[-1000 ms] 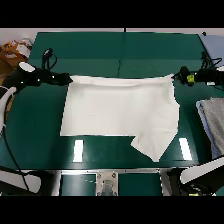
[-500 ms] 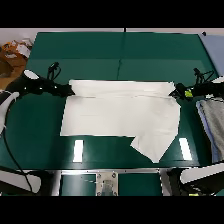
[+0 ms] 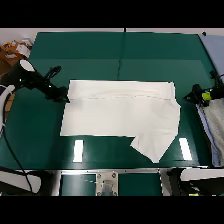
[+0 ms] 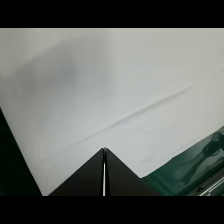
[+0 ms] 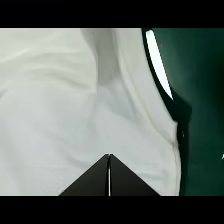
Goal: Fold the shirts.
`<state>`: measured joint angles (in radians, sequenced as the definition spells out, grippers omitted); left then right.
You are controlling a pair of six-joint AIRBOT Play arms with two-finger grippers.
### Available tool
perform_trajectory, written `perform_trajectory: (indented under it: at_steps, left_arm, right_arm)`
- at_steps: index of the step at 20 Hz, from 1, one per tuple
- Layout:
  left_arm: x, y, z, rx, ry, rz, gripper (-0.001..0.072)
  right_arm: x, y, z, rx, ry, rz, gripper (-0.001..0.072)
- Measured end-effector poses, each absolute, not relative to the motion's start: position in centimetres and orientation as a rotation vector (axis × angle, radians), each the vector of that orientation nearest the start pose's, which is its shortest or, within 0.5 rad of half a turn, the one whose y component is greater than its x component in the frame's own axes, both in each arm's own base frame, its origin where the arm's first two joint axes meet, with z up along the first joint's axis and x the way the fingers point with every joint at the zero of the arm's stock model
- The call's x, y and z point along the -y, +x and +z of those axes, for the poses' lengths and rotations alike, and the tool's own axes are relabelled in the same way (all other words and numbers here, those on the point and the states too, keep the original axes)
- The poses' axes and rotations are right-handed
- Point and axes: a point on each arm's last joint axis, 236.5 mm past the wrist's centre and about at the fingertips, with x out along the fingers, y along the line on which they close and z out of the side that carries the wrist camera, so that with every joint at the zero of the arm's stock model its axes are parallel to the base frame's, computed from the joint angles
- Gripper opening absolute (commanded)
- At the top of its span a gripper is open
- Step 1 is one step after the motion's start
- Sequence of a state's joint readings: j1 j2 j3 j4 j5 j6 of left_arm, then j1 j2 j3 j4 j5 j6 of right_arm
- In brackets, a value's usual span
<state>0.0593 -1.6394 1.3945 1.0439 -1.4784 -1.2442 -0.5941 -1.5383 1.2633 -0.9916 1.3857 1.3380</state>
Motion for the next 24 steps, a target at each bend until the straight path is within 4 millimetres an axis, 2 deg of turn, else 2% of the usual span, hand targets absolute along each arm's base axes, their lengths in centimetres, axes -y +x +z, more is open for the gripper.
perform_trajectory:
  at_steps: [3, 5, 6, 8, 9, 11, 12, 14, 15, 19, 24]
  left_arm:
    - [9.2, 36.1, -1.3, -1.597, -0.286, -0.531, 0.002]
    - [9.2, 34.1, -0.3, -1.583, -0.292, -0.503, 0.002]
    - [9.2, 32.7, -0.1, -1.57, -0.3, -0.483, 0.002]
    - [9.3, 29.8, 0.0, -1.53, -0.322, -0.441, 0.0022]
    - [9.4, 28.3, -0.3, -1.511, -0.339, -0.414, 0.0026]
    - [9.5, 25.7, -1.2, -1.469, -0.386, -0.363, 0.052]
    - [9.7, 24.4, -2.0, -1.462, -0.417, -0.34, 0.0557]
    - [10.3, 22.5, -3.6, -1.455, -0.49, -0.309, 0.0557]
    - [10.7, 21.8, -4.5, -1.456, -0.528, -0.298, 0.0557]
    - [12.0, 20.0, -7.6, -1.444, -0.686, -0.243, 0.0557]
    - [14.0, 19.5, -9.4, -1.404, -0.78, -0.222, 0.0557]
  right_arm:
    - [9.6, 32.6, -2.0, -1.403, 0.815, -0.06, 0.0016]
    - [9.1, 28.4, -2.4, -1.459, 0.822, -0.17, 0.0018]
    - [8.6, 26.4, -2.7, -1.484, 0.822, -0.216, 0.0072]
    - [7.0, 22.4, -3.9, -1.533, 0.845, -0.282, 0.0469]
    - [5.9, 20.6, -4.8, -1.558, 0.864, -0.302, 0.0517]
    - [3.7, 18.3, -6.7, -1.579, 0.915, -0.304, 0.051]
    - [2.3, 17.6, -7.7, -1.582, 0.952, -0.287, 0.0506]
    - [-0.1, 17.2, -9.2, -1.559, 1.01, -0.236, 0.0375]
    - [-1.3, 17.3, -9.8, -1.543, 1.036, -0.209, 0.0353]
    - [-3.9, 17.9, -10.6, -1.495, 1.092, -0.141, 0.0354]
    - [-4.6, 18.2, -10.6, -1.479, 1.089, -0.111, 0.0354]
